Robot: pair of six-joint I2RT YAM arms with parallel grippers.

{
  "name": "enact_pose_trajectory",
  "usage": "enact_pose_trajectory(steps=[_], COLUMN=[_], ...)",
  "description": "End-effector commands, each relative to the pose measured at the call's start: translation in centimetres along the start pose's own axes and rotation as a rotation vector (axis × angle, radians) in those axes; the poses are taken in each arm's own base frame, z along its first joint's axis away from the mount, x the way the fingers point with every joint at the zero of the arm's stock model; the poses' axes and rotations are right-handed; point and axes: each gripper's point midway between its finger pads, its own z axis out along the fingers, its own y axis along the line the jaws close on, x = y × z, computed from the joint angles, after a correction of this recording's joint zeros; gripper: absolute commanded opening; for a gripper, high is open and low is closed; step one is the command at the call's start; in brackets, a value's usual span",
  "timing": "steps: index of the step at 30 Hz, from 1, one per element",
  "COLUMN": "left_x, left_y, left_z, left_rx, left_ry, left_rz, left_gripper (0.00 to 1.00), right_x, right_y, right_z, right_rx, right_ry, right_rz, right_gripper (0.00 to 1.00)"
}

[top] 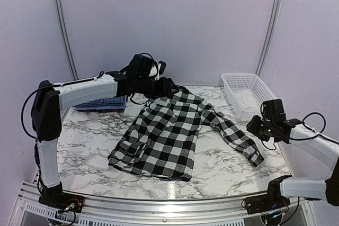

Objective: Fold and stack the long sleeve shirts
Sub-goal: Smooth out the 1/3-folded shirt at the center of the board, then pick up the sleeve from the 1/3-folded shirt.

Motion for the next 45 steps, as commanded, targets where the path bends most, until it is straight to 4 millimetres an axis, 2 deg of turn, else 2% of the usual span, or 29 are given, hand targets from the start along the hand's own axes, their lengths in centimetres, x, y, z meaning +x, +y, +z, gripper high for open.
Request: enact_pose_trajectory(steps=[1, 5, 8, 12, 16, 22, 28, 45], left_x=[6.4, 10.0, 11.8, 13.1, 14.0, 15.1, 15.8, 16.8], left_y=[-0.8, -2.9, -4.6, -6.1, -6.2, -6.2, -6.1, -7.8], left_z=[-0.4, -1.6, -2.5, -3.5, -4.3, -5.1, -5.7, -6.1], left_rx=[-0.055, -0.039, -0.015, -0.003, -0.018, -0.032, -0.043, -0.082], left_ry=[0.108, 0.156, 0.18, 0.195, 0.204, 0.209, 0.227, 0.228], left_rz=[0.064, 0.091, 0.109, 0.14, 0.156, 0.155, 0.162, 0.213], left_gripper=[0.59, 0.59, 0.59, 0.59, 0.59, 0.59, 0.59, 0.59], right_x=[2.1, 3.3, 4.1, 5.0, 5.9, 7.1, 8.6, 9.8], right_y=[-3.0, -4.0, -4.5, -4.6, -4.4, -4.1, -4.0, -4.3], right_z=[-1.2, -2.1, -2.4, -2.7, -2.9, -2.1, -0.5, 0.3], right_rx=[0.076, 0.078, 0.087, 0.087, 0.062, -0.002, 0.018, 0.025], right_ry=[0.012, 0.019, 0.033, 0.068, 0.104, 0.12, 0.192, 0.23], right_rz=[0.185, 0.268, 0.301, 0.326, 0.351, 0.382, 0.389, 0.364], right_gripper=[0.5, 0.52, 0.53, 0.56, 0.56, 0.5, 0.42, 0.41])
